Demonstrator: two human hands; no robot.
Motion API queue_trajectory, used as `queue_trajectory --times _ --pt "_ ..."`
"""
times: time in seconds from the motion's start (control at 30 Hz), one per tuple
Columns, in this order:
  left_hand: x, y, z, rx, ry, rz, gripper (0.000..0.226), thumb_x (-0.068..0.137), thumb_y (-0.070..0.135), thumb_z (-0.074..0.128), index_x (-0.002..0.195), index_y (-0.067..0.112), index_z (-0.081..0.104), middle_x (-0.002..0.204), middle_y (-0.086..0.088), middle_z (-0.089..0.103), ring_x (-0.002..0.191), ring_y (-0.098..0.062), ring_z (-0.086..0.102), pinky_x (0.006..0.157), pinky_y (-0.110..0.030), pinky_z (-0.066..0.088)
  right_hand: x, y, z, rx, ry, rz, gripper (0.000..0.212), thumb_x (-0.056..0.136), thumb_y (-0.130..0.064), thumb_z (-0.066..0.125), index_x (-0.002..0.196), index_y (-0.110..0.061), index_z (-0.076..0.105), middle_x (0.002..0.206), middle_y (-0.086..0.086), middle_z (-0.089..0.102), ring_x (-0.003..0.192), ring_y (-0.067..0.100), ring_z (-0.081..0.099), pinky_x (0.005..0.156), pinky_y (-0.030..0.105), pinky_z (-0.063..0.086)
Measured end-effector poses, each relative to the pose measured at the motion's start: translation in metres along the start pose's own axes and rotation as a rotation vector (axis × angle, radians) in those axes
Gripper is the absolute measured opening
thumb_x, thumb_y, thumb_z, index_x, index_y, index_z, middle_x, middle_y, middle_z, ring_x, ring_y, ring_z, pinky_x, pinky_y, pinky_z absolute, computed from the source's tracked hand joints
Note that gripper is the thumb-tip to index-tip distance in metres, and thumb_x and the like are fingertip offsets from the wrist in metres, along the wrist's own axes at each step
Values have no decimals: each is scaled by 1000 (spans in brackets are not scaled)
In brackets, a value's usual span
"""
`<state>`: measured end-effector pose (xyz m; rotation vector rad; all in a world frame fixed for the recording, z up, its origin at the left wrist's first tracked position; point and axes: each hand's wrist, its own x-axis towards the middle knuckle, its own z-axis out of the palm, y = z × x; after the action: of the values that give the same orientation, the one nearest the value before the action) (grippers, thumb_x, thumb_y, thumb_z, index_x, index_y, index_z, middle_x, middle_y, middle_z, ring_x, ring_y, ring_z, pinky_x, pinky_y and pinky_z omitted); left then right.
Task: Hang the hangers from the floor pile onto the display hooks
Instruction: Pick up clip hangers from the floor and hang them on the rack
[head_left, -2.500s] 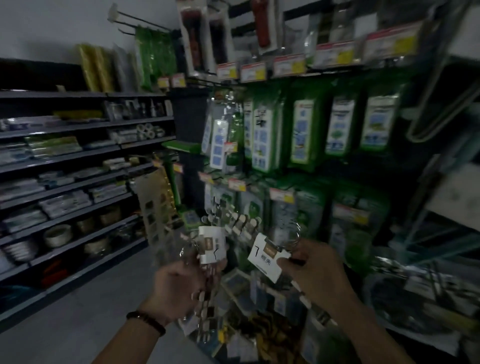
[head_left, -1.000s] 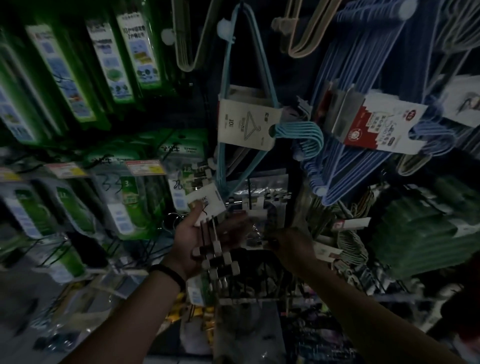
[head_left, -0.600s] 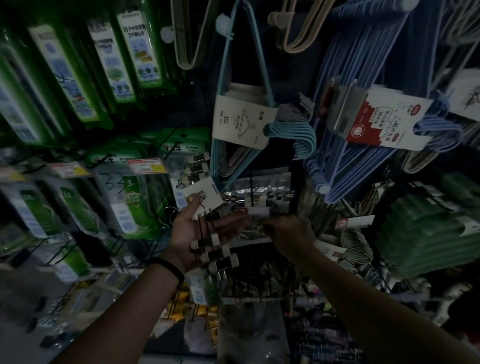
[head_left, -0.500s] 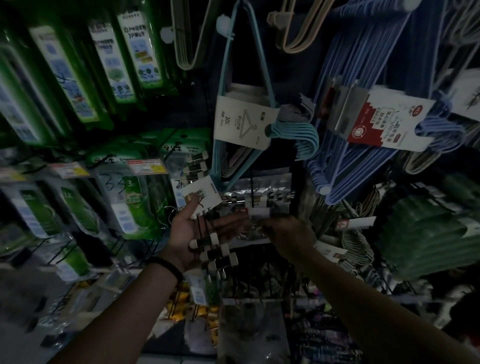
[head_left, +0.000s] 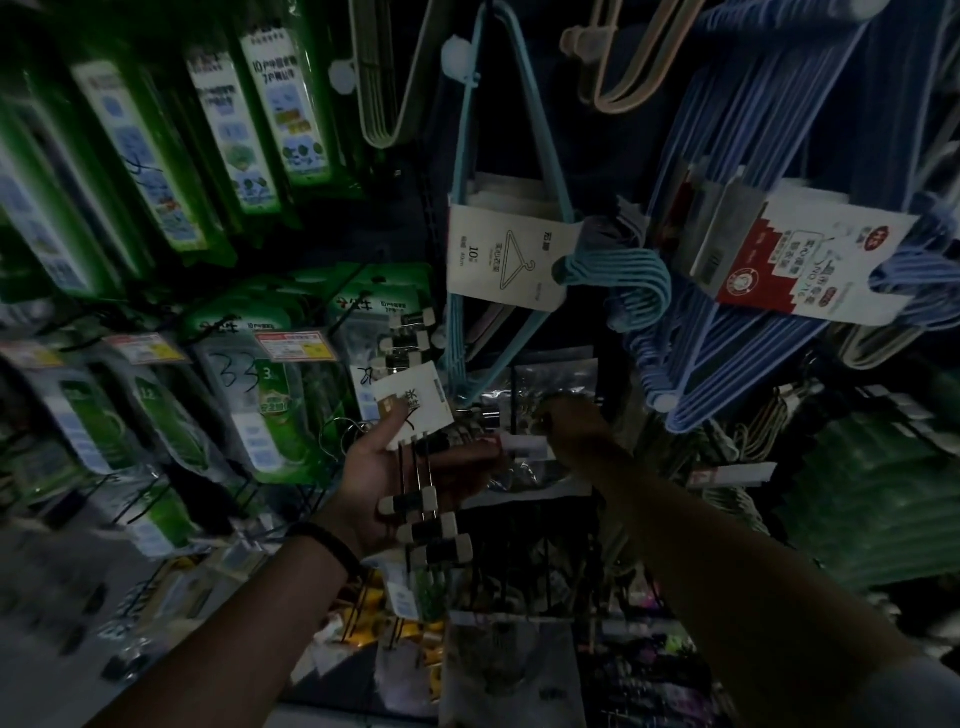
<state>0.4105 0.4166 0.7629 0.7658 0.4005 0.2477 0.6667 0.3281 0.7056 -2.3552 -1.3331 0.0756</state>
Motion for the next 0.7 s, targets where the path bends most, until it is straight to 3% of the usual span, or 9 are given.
queue_trajectory --times 0.1,0.2,0.27,0.33,0.4,0.5,0.57,0.63,0.7 --pt "0 1 6 75 68 50 74 97 60 44 120 -3 75 131 -37 63 113 -47 71 107 -59 47 17 11 10 -24 40 14 22 94 -29 71 109 -15 77 113 10 73 107 28 68 92 38 53" --pt "2 2 4 -11 37 20 73 103 59 43 141 -2 61 140 -37 57 123 -50 64 110 -61 46 41 46 45 -26 123 -9 39 73 -36 80 95 -3 76 89 14 72 84 35 71 72 34 54" --pt "6 2 -2 -34 43 1 71 106 58 37 140 2 63 141 -34 58 126 -49 63 112 -62 43 30 39 42 -33 193 -33 44 68 -30 87 102 -5 75 91 14 72 85 34 71 74 34 56" --pt "6 2 -6 -34 15 -35 73 106 59 36 146 2 57 148 -34 52 137 -51 53 118 -61 39 9 14 11 73 275 -37 20 78 -13 78 97 -11 73 92 13 73 86 33 71 75 43 59" --pt "4 -1 -8 7 -5 -46 72 103 58 43 149 2 53 151 -34 49 142 -51 46 119 -60 37 -6 13 -4 245 305 45 12 83 -10 68 91 -17 71 89 9 74 82 31 73 72 48 60" --pt "-6 3 -10 150 99 20 57 99 48 55 139 10 66 138 -27 64 123 -44 66 100 -54 57 -43 -5 -29 520 336 98 16 90 -24 58 93 -11 66 89 14 72 86 36 71 75 56 60" --pt "-13 6 -18 306 145 1 48 98 49 58 132 18 72 136 -18 69 121 -38 69 102 -51 57 -81 -34 -51 651 391 142 22 99 -26 59 86 -9 64 81 17 67 78 35 68 69 54 57" --pt "-26 12 -22 525 154 -63 41 94 55 65 124 28 75 133 -3 72 124 -24 68 106 -45 52 -115 -67 -73 550 481 56 23 103 -23 58 84 -10 60 76 14 62 70 32 61 62 51 52" --pt "-42 19 -24 719 127 -79 32 89 57 69 112 35 73 113 14 77 110 -9 71 94 -32 55 -135 -102 -91 391 575 -157 11 101 -17 61 92 -13 65 88 7 66 78 26 61 65 46 53"
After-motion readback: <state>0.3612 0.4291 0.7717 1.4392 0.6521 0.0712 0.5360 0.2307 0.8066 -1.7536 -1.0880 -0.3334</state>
